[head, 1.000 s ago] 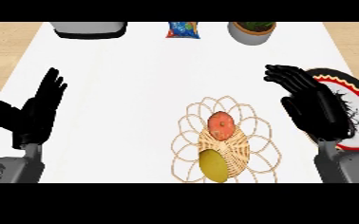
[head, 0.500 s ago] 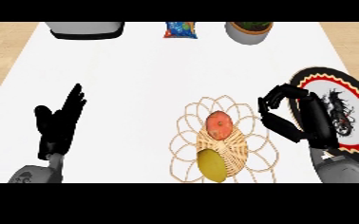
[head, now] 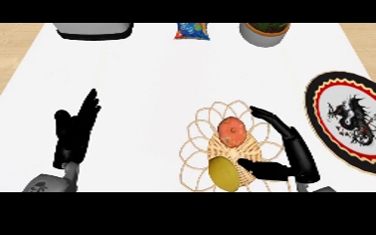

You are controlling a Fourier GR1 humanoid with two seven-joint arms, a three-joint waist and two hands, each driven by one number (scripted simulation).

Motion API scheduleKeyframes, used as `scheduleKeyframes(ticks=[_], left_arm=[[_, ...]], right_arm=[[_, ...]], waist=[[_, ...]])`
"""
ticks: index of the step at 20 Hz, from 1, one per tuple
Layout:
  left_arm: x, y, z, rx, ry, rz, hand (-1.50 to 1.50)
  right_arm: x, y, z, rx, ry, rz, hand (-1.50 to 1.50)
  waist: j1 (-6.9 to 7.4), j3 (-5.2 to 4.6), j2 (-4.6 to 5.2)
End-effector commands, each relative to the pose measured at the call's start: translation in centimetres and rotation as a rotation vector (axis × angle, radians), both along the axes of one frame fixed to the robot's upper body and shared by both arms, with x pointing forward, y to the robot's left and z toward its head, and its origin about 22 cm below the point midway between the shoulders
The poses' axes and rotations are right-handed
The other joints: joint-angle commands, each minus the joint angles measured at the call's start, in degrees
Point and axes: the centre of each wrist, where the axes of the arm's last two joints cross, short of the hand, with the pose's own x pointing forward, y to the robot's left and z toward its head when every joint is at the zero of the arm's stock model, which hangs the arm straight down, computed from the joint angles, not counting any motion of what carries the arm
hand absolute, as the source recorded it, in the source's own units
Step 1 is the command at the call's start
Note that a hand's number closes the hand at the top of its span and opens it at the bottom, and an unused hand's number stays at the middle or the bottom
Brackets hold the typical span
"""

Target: Pick the squash from the placemat and place it in the plate

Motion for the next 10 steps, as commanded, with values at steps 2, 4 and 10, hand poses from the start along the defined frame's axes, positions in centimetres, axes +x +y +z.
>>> scheduleKeyframes(ticks=[2,4,10], left_arm=[[0.1,0.5,0.1,0.021,0.007,0.004,0.0],[0.3,-0.9,1.2,0.001,0.007,0.0,0.0],[-0.5,0.3,1.0,0.0,0.012,-0.018,0.0]], right_arm=[[1.1,-1.7,0.8,-0.337,0.001,-0.028,-1.5],[1.5,-1.5,2.7,-0.424,-0.003,-0.037,-1.5],[3.5,0.5,7.1,-0.645,0.155,0.015,-1.5]], waist=[[0.12,-0.19,-0.09],[-0.04,-0.17,-0.29],[0.17,-0.17,-0.26]])
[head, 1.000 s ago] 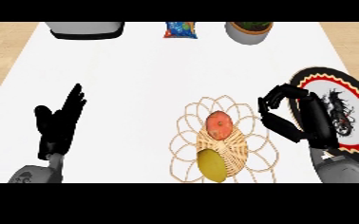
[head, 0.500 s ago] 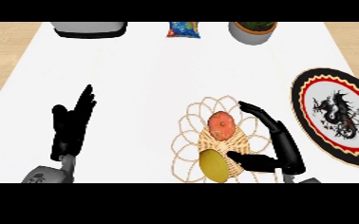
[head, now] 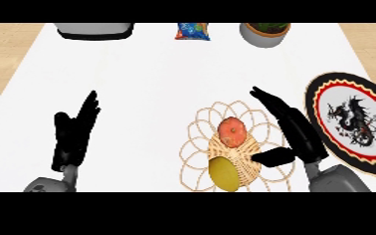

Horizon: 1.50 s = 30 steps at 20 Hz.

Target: Pick the squash from the placemat and place it in the plate

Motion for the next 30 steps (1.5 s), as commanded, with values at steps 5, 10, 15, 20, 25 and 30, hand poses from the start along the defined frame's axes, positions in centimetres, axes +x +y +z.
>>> scheduleKeyframes(ticks=[5,10,15,20,25,30], left_arm=[[-0.2,0.2,-0.5,0.009,0.005,0.003,0.0],[-1.0,-0.8,-0.8,-0.007,0.007,0.0,0.0],[0.4,-0.5,0.2,-0.005,-0.008,0.001,0.0],[-0.2,-0.3,-1.2,-0.004,-0.011,-0.006,0.0],[1.2,0.8,-0.6,-0.012,-0.009,0.012,0.0],[-1.2,-0.6,-0.6,-0.01,0.0,-0.002,0.0]], right_arm=[[0.7,3.1,4.2,-0.255,0.279,0.069,-1.5],[2.2,5.7,3.0,-0.297,0.359,0.087,-1.5],[3.5,3.5,2.0,-0.299,0.396,0.068,-1.5],[3.1,4.0,0.7,-0.293,0.39,0.08,-1.5],[3.7,7.2,-0.5,-0.312,0.4,0.094,-1.5],[2.7,4.6,-2.0,-0.291,0.413,0.1,-1.5]], waist=[[-0.05,0.01,0.03],[0.14,0.1,0.13],[-0.09,0.11,0.16],[-0.19,0.1,0.14],[-0.13,0.1,0.17],[-0.12,0.11,0.13]])
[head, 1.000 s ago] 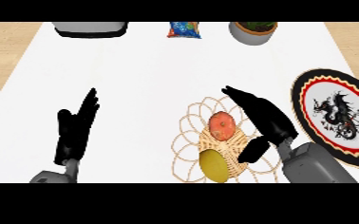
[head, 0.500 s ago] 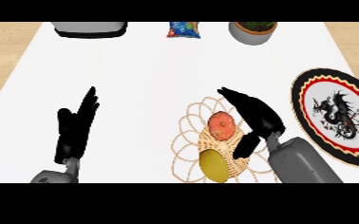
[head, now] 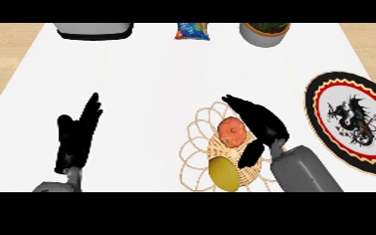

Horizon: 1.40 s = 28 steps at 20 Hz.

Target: Pick the squash from the placemat and place it in the plate

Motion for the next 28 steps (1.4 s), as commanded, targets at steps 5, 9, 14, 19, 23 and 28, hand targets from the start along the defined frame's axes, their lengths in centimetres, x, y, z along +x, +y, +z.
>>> scheduleKeyframes(ticks=[5,9,14,19,23,28], left_arm=[[0.4,-0.9,0.4,0.005,0.007,-0.022,0.0],[0.1,0.0,0.6,0.004,0.0,0.015,0.0],[0.9,-1.0,0.3,-0.001,0.001,-0.004,0.0],[0.9,-2.1,0.8,0.009,-0.001,0.012,0.0],[-0.6,-0.1,-1.9,-0.013,-0.002,-0.003,0.0],[1.4,-0.7,1.0,0.009,-0.007,0.009,0.0]], right_arm=[[1.0,2.4,-3.4,-0.03,0.035,0.006,-1.5],[2.0,-0.9,-3.4,-0.036,0.027,0.0,1.5],[0.3,-0.5,-4.4,-0.046,-0.086,0.07,1.5],[1.1,-0.9,-2.2,-0.078,-0.153,0.032,1.5],[2.3,-3.7,-2.9,-0.09,-0.155,-0.182,1.5],[2.8,-8.1,-1.4,-0.113,-0.283,-0.387,1.5]], waist=[[0.25,0.02,0.08],[0.07,0.01,0.03],[-0.04,0.01,0.03],[-0.11,0.01,-0.02],[0.04,-0.01,0.07],[-0.18,0.03,-0.02]])
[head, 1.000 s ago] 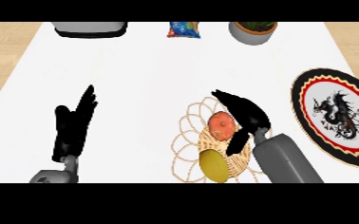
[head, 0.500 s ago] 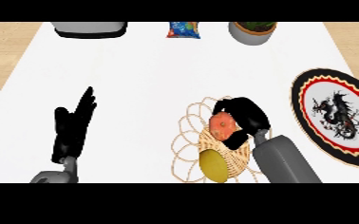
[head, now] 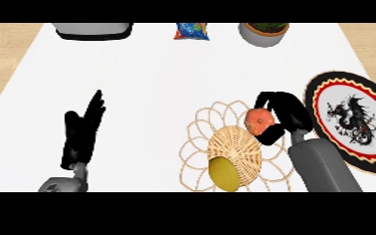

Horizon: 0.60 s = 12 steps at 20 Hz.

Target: Pick the squash from the placemat and place it in the plate

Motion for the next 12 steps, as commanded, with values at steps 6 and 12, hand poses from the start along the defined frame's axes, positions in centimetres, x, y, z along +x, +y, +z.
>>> scheduleKeyframes(ticks=[6,12], left_arm=[[0.3,0.1,0.2,0.006,-0.002,0.01,0.0],[-0.2,2.6,0.6,-0.003,0.001,0.005,0.0]], right_arm=[[-2.1,-3.8,5.5,-0.053,-0.319,-0.169,1.5],[-2.6,-4.2,9.7,-0.037,-0.608,-0.38,1.5]], waist=[[-0.75,-0.03,-0.23],[-0.72,-0.05,-0.2]])
